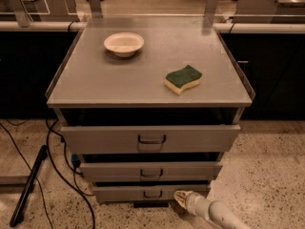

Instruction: Close bottom drawer

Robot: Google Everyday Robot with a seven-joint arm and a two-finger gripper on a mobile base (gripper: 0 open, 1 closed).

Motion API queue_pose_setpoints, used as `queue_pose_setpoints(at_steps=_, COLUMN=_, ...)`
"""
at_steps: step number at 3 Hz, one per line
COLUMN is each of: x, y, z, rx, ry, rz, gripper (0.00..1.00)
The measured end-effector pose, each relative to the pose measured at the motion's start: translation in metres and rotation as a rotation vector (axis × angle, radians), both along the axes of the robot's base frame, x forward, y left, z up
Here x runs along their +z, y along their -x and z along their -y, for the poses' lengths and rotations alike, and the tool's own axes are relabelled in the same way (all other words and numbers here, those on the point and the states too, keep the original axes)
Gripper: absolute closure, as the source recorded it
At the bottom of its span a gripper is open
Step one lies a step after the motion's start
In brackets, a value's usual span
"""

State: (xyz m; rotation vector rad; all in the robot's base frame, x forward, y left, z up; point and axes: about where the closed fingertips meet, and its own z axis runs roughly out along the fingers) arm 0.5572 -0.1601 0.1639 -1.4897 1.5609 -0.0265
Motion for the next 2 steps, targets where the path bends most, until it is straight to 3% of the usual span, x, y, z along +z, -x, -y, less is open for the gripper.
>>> queue_pose_setpoints(at_steps=1, x=-0.001, y=-0.002, z=-0.001, rx=0.002, ry=-0.001, rz=0.001, gripper=1.0)
queue_pose_setpoints(at_steps=2, x=0.002, y=0.015, z=-0.002, rx=0.052, ry=-0.002, rz=-0.093, gripper=1.0)
